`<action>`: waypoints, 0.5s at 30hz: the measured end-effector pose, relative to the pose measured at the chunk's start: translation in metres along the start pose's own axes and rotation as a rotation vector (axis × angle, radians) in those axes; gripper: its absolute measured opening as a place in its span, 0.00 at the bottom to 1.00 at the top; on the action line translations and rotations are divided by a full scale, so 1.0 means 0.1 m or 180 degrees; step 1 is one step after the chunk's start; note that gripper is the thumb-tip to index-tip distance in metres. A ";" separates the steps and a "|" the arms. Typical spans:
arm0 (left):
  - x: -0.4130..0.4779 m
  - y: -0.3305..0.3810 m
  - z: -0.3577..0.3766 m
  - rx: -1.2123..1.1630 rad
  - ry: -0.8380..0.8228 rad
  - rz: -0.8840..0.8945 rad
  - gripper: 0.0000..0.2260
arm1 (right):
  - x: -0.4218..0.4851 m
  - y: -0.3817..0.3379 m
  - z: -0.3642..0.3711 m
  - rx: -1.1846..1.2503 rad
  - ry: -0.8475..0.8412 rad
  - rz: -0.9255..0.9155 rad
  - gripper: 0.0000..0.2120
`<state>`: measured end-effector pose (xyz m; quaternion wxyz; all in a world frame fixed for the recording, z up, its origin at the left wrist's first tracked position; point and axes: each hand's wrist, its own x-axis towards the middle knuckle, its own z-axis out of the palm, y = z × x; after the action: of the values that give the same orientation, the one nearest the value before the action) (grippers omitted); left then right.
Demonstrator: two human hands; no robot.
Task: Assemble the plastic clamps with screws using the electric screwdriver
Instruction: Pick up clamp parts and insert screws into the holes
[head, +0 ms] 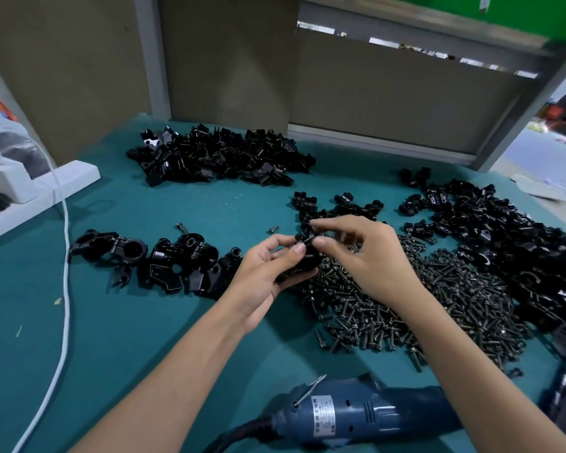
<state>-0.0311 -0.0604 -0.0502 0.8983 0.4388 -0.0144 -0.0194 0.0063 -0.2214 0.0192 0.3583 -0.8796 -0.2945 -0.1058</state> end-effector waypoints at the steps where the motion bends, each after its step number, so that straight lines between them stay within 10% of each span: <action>1: 0.00 0.01 0.01 -0.0109 0.0006 -0.0040 0.14 | -0.09 -0.01 -0.07 -0.0071 -0.0005 0.0004 0.14; 7: 0.02 0.04 -0.01 -0.1038 0.0246 -0.0279 0.13 | -1.09 -0.03 -0.29 -0.1663 -0.1438 -0.0454 0.28; 15: -0.02 0.03 -0.04 -0.1525 0.0339 -0.0484 0.20 | -1.48 0.03 -0.13 -0.2366 -0.0741 -0.0865 0.31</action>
<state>-0.0331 -0.0553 -0.0497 0.9721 0.2136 0.0709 -0.0667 -0.1109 -0.2977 -0.0317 -0.0368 -0.9083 -0.3883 -0.1510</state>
